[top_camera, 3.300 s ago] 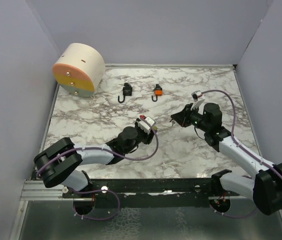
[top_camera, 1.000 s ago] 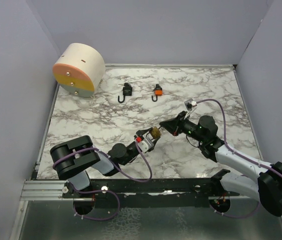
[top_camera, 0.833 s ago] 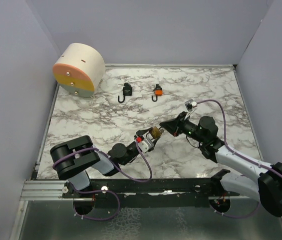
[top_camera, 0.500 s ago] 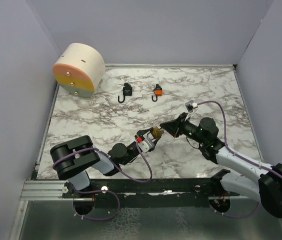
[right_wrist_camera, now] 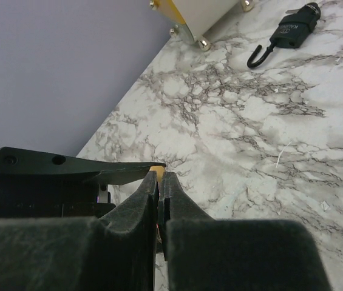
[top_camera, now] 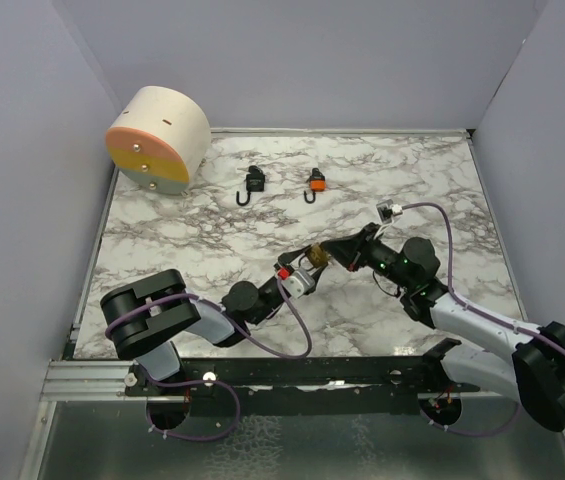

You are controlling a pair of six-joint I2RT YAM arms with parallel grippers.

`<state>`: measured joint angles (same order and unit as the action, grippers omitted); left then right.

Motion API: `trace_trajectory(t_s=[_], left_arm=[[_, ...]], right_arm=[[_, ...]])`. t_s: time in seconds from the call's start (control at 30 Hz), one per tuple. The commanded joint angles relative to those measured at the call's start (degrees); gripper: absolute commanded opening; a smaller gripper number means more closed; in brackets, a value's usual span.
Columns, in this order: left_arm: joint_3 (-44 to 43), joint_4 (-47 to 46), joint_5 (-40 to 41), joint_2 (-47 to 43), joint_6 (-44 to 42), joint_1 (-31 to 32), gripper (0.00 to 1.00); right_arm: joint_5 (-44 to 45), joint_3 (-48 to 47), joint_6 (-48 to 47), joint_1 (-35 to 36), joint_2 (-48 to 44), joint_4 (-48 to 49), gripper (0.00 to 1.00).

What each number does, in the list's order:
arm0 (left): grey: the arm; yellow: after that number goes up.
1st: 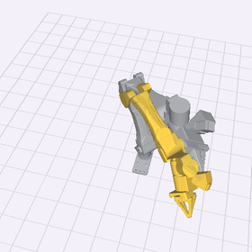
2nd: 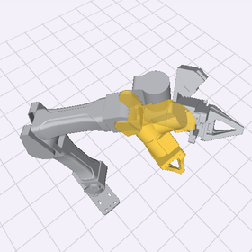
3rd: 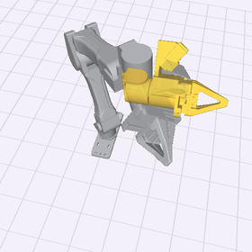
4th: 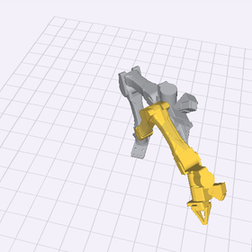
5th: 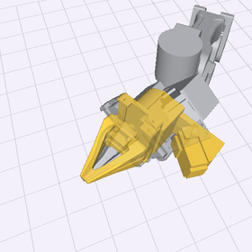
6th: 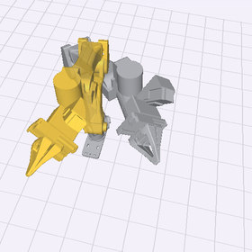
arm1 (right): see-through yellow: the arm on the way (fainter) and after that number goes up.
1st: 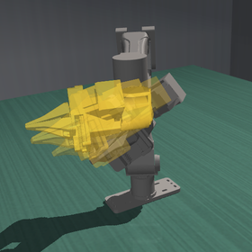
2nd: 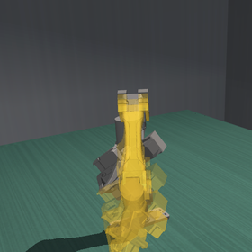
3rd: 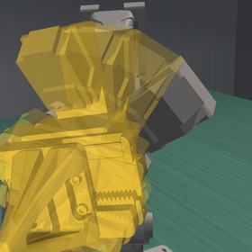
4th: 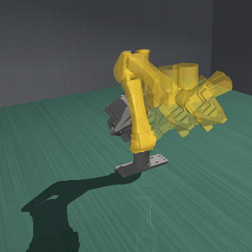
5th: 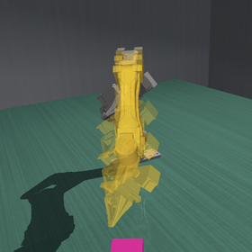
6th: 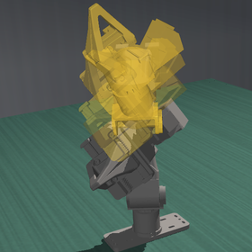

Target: Unlock with the key

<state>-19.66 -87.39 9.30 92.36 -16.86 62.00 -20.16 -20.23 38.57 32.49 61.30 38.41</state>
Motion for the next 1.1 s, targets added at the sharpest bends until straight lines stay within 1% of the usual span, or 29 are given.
trace_trajectory(t_s=[0.0,0.27,0.57,0.77,0.97,1.07], left_arm=[[-5.0,-14.5,-0.7,-1.3,-1.7,0.3,0.00],[-6.6,-14.5,-1.1,-0.9,-0.4,0.2,0.00],[-8.4,-14.5,-0.5,-0.5,-1.0,0.3,0.00],[-10.8,-14.1,5.9,2.7,-4.3,1.5,0.00],[-13.6,-13.9,13.3,8.8,-8.9,3.9,0.00],[-15.4,-13.5,17.4,11.7,-11.8,5.3,0.00]], right_arm=[[-2.4,0.9,2.7,0.6,1.8,1.2,0.01],[-2.0,1.3,5.0,0.6,2.6,2.2,0.01],[-2.8,0.9,7.2,0.6,5.1,3.9,0.01],[0.8,-1.2,9.1,0.6,5.0,-2.4,0.01],[3.1,-5.1,11.0,0.6,7.3,-9.5,0.01],[3.8,-6.2,12.0,0.6,8.7,-11.2,0.01]])
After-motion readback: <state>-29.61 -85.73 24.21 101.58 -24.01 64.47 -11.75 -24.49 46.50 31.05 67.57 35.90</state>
